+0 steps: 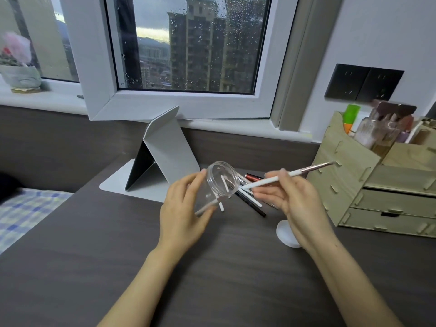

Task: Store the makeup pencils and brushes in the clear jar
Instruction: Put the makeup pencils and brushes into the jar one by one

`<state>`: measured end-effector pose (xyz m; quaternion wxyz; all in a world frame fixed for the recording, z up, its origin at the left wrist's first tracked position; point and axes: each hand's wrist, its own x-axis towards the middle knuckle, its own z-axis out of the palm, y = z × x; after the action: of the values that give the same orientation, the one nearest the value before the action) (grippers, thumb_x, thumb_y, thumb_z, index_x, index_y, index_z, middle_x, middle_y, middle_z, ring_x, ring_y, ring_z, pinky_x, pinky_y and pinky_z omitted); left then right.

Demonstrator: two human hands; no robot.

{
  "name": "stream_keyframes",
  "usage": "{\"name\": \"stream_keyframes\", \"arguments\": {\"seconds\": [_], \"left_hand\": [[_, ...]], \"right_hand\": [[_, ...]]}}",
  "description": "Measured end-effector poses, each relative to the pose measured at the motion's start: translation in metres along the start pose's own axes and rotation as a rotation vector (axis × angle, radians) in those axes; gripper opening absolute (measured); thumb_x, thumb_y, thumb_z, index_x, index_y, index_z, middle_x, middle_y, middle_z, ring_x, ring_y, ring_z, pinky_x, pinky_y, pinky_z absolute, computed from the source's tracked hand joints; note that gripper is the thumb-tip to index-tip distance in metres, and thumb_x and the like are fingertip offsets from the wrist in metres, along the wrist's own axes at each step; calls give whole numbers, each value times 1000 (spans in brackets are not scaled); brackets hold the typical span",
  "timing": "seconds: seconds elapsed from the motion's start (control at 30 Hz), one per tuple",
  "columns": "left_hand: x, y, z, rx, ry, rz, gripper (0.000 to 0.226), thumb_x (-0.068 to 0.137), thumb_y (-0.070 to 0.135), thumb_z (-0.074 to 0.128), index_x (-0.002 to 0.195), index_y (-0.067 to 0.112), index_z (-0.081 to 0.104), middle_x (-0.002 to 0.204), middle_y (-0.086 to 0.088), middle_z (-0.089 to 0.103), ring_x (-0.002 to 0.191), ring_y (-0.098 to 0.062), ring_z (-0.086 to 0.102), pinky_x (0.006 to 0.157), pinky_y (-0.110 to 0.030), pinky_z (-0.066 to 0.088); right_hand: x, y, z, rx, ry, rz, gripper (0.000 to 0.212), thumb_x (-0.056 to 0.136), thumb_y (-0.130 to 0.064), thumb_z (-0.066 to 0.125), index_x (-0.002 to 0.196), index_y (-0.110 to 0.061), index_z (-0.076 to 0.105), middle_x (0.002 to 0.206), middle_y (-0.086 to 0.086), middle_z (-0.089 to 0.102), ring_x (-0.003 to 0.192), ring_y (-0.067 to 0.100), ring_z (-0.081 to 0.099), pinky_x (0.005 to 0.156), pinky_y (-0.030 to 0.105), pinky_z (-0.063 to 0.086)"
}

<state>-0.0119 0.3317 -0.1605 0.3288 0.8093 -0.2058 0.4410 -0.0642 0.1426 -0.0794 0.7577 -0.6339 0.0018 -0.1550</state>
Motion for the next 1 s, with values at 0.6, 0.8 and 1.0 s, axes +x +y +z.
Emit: {"name": "stream_keyframes", "arguments": {"seconds": [0.6,0.8,1.0], "left_hand": [[-4,3,4,5,-13,138,67,75,26,74,133,20,41,122,-2,51,103,-22,51,84,-19,36],[-2,0,0,13,-21,108,62,78,33,65,133,19,41,120,-7,56,103,-23,51,86,-20,35],[5,-6,-7,11,92,-26,64,73,32,65,131,20,40,120,4,46,104,-20,47,85,-14,30]], "right_hand": [[-4,11,27,-747,-151,-205,3,78,-23,70,75,-23,71,70,-7,69,65,1,58,61,16,43],[1,15,24,-582,-134,-213,9,76,-16,72,68,-19,69,66,-3,63,56,3,44,56,15,37],[20,33,23,-391,127,-219,23,88,-16,59,69,-10,70,67,2,68,67,8,54,63,24,42]]}}
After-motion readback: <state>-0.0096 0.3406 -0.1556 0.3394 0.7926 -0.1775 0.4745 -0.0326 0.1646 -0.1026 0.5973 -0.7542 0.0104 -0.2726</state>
